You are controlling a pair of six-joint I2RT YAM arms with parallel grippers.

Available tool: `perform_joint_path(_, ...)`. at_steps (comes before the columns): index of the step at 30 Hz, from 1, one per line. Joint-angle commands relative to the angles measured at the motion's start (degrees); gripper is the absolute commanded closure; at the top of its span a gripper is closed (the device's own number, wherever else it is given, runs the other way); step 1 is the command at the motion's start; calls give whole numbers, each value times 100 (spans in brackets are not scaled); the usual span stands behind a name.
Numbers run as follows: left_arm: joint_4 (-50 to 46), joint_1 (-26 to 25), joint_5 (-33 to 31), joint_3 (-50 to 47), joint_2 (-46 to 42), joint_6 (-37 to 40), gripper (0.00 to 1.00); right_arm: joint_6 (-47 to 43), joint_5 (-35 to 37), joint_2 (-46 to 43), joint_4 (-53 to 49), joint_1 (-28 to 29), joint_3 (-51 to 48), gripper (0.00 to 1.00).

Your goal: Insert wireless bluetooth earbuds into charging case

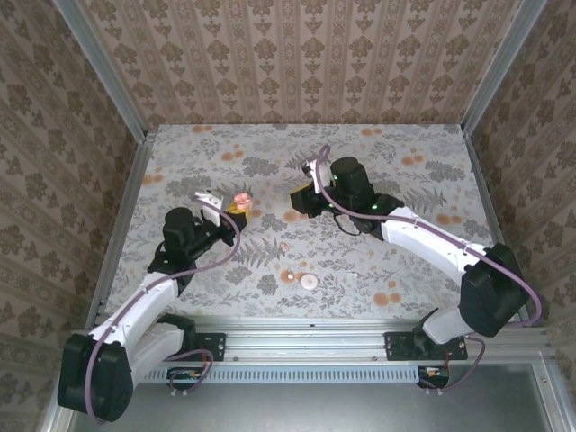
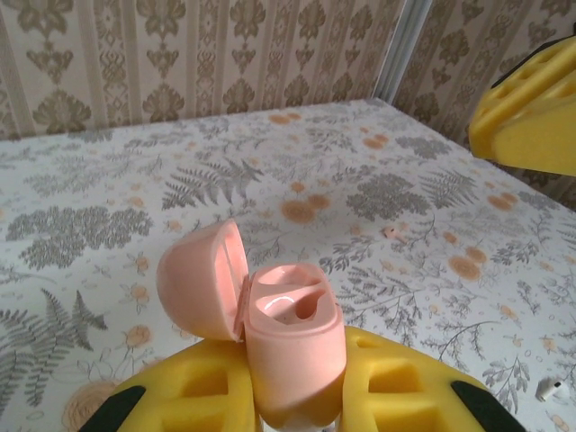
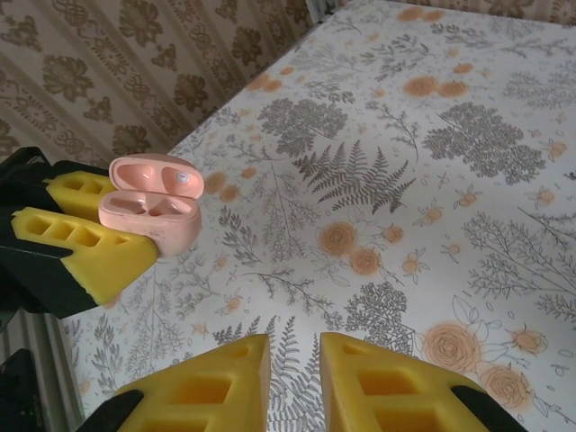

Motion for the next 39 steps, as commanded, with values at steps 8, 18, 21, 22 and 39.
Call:
perform_joint_path(8,887,-146,589,-72,62,376,97,-107,-1020,-235,788,5,114,78)
perform_joint_path(18,884,-351,1039,-26,84,663,97,-153,-1727,313,1257,268,633,78)
perform_joint_path(21,846,-390,1057,-9,42,708,97,-124,-1886,450,1406,322,697,78)
perform_joint_path(22,829,-389,1056,-7,17,708,97,-109,-1929,507,1419,331,724,78)
perform_joint_path(39,461,-434,842,31,-114,755,97,484,-2173,832,1002,197,791,78)
